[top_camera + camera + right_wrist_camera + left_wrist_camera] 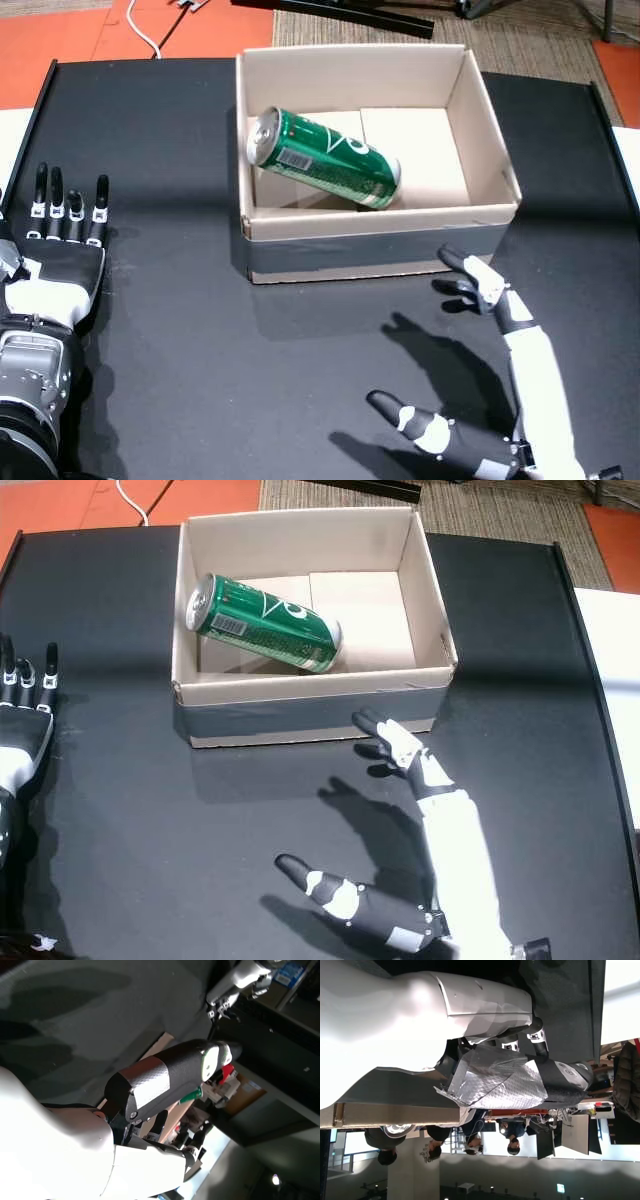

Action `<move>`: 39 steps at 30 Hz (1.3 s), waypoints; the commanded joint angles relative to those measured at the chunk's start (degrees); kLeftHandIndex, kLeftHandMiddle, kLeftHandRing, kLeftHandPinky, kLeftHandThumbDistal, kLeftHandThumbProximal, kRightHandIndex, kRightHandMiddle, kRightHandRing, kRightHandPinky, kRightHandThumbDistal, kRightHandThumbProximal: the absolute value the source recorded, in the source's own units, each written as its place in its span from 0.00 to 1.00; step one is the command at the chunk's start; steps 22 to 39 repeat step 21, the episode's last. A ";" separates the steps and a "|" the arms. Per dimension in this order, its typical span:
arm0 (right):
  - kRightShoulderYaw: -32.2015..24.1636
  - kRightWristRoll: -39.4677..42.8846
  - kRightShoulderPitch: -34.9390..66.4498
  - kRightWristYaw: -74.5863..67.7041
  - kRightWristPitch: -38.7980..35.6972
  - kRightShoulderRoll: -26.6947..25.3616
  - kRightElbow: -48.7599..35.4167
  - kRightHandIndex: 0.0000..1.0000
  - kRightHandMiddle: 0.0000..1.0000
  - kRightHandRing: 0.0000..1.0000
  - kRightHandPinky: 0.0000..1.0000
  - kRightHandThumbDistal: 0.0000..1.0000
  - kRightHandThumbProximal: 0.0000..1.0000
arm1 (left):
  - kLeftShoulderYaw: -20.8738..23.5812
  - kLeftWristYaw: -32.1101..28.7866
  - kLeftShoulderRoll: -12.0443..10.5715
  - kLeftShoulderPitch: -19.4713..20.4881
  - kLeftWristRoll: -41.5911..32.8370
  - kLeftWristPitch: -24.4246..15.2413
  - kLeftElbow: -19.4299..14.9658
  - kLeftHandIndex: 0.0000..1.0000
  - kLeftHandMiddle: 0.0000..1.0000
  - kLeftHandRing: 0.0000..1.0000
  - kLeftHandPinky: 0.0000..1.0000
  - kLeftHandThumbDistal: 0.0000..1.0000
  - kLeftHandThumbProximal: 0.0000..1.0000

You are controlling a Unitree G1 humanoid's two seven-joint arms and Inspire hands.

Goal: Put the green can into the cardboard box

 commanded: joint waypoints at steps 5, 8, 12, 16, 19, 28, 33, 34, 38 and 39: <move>0.43 1.12 0.58 0.26 1.14 -0.46 -0.07 0.63 0.76 0.85 0.91 1.00 0.55 | -0.05 0.32 0.22 1.32 0.28 -0.13 0.26 0.54 0.25 0.41 0.73 0.65 0.77; 0.61 1.23 0.69 0.32 1.52 -0.57 -0.15 0.63 0.76 0.85 0.91 1.00 0.55 | -0.04 1.37 0.27 1.14 0.27 -0.24 0.23 0.53 0.24 0.40 0.71 0.63 0.79; 0.81 1.18 0.92 -0.16 1.79 -0.75 -0.43 0.63 0.76 0.84 0.90 1.00 0.58 | -0.11 1.08 0.34 1.22 0.30 -0.11 0.20 0.52 0.24 0.41 0.70 0.62 0.80; 0.78 1.53 1.11 -0.07 1.31 -0.77 -0.41 0.64 0.76 0.84 0.91 1.00 0.56 | -0.21 0.90 0.39 1.33 0.37 0.04 0.20 0.53 0.24 0.39 0.69 0.63 0.80; 0.72 1.45 1.30 -0.34 1.55 -0.93 -0.69 0.63 0.76 0.84 0.91 1.00 0.55 | -0.29 0.21 0.35 1.49 0.41 0.02 0.17 0.53 0.25 0.40 0.69 0.64 0.80; 0.62 1.60 1.55 -0.20 1.63 -1.10 -0.93 0.64 0.75 0.84 0.90 1.00 0.55 | -0.30 -0.07 0.34 1.58 0.40 0.05 0.18 0.53 0.23 0.38 0.68 0.65 0.78; 0.62 1.60 1.55 -0.20 1.63 -1.10 -0.93 0.64 0.75 0.84 0.90 1.00 0.55 | -0.30 -0.07 0.34 1.58 0.40 0.05 0.18 0.53 0.23 0.38 0.68 0.65 0.78; 0.62 1.60 1.55 -0.20 1.63 -1.10 -0.93 0.64 0.75 0.84 0.90 1.00 0.55 | -0.30 -0.07 0.34 1.58 0.40 0.05 0.18 0.53 0.23 0.38 0.68 0.65 0.78; 0.62 1.60 1.55 -0.20 1.63 -1.10 -0.93 0.64 0.75 0.84 0.90 1.00 0.55 | -0.30 -0.07 0.34 1.58 0.40 0.05 0.18 0.53 0.23 0.38 0.68 0.65 0.78; 0.62 1.60 1.55 -0.20 1.63 -1.10 -0.93 0.64 0.75 0.84 0.90 1.00 0.55 | -0.30 -0.07 0.34 1.58 0.40 0.05 0.18 0.53 0.23 0.38 0.68 0.65 0.78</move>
